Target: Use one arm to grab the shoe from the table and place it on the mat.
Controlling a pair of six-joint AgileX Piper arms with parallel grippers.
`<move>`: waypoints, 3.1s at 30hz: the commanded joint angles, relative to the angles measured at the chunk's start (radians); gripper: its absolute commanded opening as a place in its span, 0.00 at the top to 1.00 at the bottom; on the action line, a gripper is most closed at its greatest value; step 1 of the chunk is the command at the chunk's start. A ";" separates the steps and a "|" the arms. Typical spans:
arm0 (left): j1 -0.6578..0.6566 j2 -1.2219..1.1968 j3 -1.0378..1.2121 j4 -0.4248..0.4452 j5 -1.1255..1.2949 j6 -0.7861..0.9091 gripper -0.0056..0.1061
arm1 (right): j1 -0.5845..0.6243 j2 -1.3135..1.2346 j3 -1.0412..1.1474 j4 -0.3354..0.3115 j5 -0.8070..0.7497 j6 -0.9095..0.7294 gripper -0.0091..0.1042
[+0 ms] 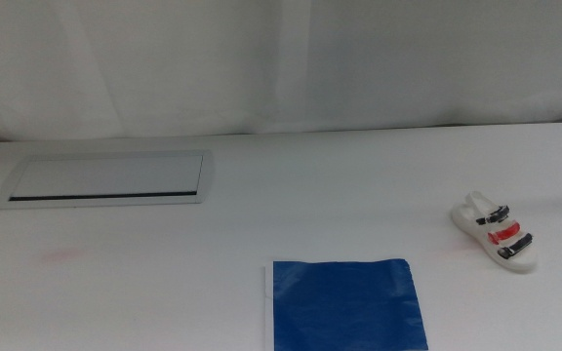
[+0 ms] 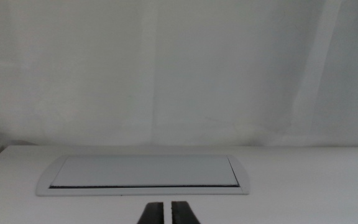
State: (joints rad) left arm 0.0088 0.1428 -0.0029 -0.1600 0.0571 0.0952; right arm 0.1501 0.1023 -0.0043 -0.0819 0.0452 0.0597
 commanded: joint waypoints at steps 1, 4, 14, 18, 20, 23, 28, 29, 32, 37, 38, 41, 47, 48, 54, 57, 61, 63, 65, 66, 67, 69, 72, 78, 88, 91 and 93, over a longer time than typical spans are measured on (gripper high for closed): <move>0.002 -0.004 0.039 -0.005 -0.009 0.001 0.97 | -0.003 -0.003 0.037 -0.005 -0.014 -0.006 0.94; 0.002 -0.004 0.037 -0.005 -0.029 0.001 0.97 | -0.003 -0.003 0.037 -0.005 -0.014 -0.006 0.94; 0.002 -0.004 0.037 -0.005 -0.029 0.008 0.97 | -0.003 -0.003 0.037 -0.005 -0.018 -0.006 0.94; 0.002 -0.004 0.037 -0.005 -0.029 0.008 0.97 | -0.003 -0.003 0.037 -0.005 -0.045 -0.006 0.87; 0.002 -0.004 0.037 -0.005 -0.029 0.008 0.97 | -0.003 -0.003 0.037 -0.003 -0.058 -0.002 0.73; 0.002 -0.004 0.037 -0.005 -0.029 0.008 0.97 | -0.003 -0.003 0.037 -0.003 -0.079 0.054 0.34; 0.002 -0.004 0.037 -0.005 -0.029 0.008 0.97 | -0.001 -0.003 0.037 -0.003 -0.099 0.089 0.01; 0.002 -0.004 0.037 -0.005 -0.029 0.008 0.97 | -0.001 -0.003 0.035 0.003 -0.099 0.094 0.01; 0.002 -0.004 0.037 -0.005 -0.029 0.008 0.97 | -0.001 -0.003 0.015 0.048 -0.069 0.098 0.01; 0.002 -0.004 0.037 -0.005 -0.029 0.008 0.97 | -0.001 0.048 -0.079 0.089 -0.007 0.098 0.01; 0.002 -0.004 0.037 -0.005 -0.029 0.008 0.97 | -0.001 0.067 -0.102 0.089 0.016 0.098 0.01; 0.002 -0.004 0.037 -0.005 -0.029 0.008 0.97 | -0.001 0.194 -0.264 0.062 0.217 0.098 0.01; 0.002 -0.004 0.037 -0.005 -0.029 0.008 0.97 | -0.001 0.440 -0.558 0.018 0.464 0.091 0.01; 0.002 -0.004 0.037 -0.005 -0.029 0.008 0.97 | -0.001 0.486 -0.607 0.005 0.501 0.080 0.01; 0.002 -0.004 0.037 -0.005 -0.029 0.008 0.97 | -0.001 0.798 -0.902 0.001 0.741 -0.118 0.01; 0.002 -0.004 0.037 -0.005 -0.029 0.008 0.97 | -0.001 0.968 -1.020 0.046 0.828 -0.253 0.01; 0.002 -0.004 0.037 -0.005 -0.029 0.008 0.97 | -0.001 1.146 -1.101 0.082 0.862 -0.363 0.01; 0.002 -0.004 0.037 -0.005 -0.029 0.008 0.97 | -0.001 1.206 -1.116 0.109 0.865 -0.414 0.01; 0.002 -0.004 0.037 -0.005 -0.029 0.008 0.97 | -0.001 1.253 -1.120 0.139 0.865 -0.470 0.01; 0.002 -0.004 0.037 -0.005 -0.029 0.008 0.97 | -0.001 1.277 -1.120 0.150 0.863 -0.499 0.01; 0.002 -0.004 0.037 -0.005 -0.029 0.008 0.97 | -0.001 1.296 -1.120 0.152 0.857 -0.519 0.01; 0.002 -0.004 0.037 -0.005 -0.029 0.008 0.97 | -0.001 1.340 -1.120 0.152 0.843 -0.551 0.01; 0.002 -0.004 0.037 -0.005 -0.029 0.008 0.97 | -0.001 1.397 -1.120 0.152 0.803 -0.569 0.01; 0.002 -0.004 0.037 -0.005 -0.029 0.008 0.97 | -0.001 1.507 -1.120 0.170 0.733 -0.617 0.01; 0.002 -0.004 0.037 -0.005 -0.029 0.008 0.97 | -0.001 1.643 -1.120 0.172 0.655 -0.640 0.01; 0.002 -0.004 0.037 -0.005 -0.029 0.008 0.97 | -0.001 1.671 -1.120 0.172 0.636 -0.643 0.01; 0.002 -0.004 0.037 -0.005 -0.029 0.008 0.97 | -0.001 1.684 -1.120 0.172 0.621 -0.655 0.01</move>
State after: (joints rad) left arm 0.0088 0.1428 -0.0029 -0.1600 0.0434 0.1060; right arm 0.1501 1.7754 -1.1198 0.0890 0.6895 -0.5761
